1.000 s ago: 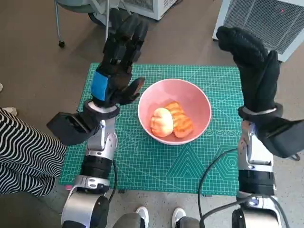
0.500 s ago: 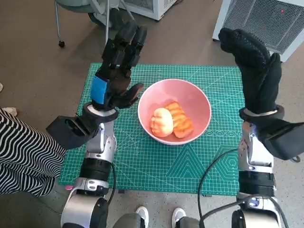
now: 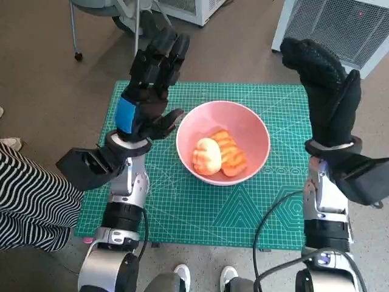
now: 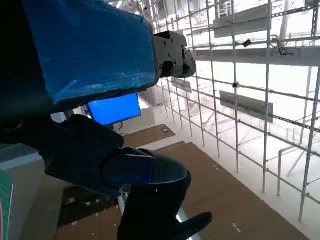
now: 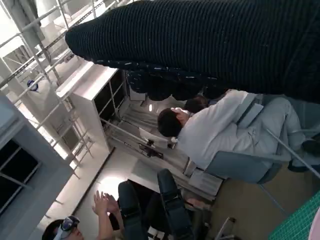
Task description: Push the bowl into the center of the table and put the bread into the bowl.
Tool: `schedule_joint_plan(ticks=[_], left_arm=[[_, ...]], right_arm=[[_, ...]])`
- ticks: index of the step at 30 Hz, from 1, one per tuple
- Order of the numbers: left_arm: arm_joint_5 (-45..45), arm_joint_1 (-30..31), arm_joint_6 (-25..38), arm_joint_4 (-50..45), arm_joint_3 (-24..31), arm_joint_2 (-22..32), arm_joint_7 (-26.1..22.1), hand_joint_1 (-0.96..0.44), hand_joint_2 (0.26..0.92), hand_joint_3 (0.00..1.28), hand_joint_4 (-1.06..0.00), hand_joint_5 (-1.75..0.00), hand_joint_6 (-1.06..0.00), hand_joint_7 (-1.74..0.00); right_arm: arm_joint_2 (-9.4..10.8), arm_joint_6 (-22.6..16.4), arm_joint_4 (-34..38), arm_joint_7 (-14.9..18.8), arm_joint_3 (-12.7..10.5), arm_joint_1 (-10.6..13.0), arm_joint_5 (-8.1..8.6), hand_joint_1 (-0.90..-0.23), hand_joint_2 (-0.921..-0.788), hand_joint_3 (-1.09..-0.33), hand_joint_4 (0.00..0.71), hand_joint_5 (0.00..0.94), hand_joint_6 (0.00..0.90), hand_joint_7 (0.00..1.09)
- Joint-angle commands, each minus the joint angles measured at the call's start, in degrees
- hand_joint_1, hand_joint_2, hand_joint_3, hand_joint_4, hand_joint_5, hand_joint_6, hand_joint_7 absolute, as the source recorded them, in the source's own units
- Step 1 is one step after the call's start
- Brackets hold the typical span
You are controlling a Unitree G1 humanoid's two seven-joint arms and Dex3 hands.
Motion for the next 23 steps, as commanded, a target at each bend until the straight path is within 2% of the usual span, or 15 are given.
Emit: schedule_joint_plan(ticks=[1, 23], left_arm=[[0.31, 0.68, 0.25, -0.85, -0.01, 0.73, -0.17, -0.65, 0.921, 0.3, -0.11, 0.0, 0.0, -0.38], [1.25, 0.58, 0.57, -1.22, 0.08, 1.08, 1.19, -0.64, 0.921, 0.31, -0.12, -0.01, 0.0, -0.37]], right_arm=[[0.48, 0.38, 0.51, 0.58, 0.08, 1.24, 0.55, -0.736, -0.921, -0.693, 0.15, 0.0, 0.048, 0.44], [0.75, 0.26, 0.66, 0.98, 0.56, 0.84, 0.02, -0.738, -0.921, -0.695, 0.15, 0.001, 0.049, 0.43]])
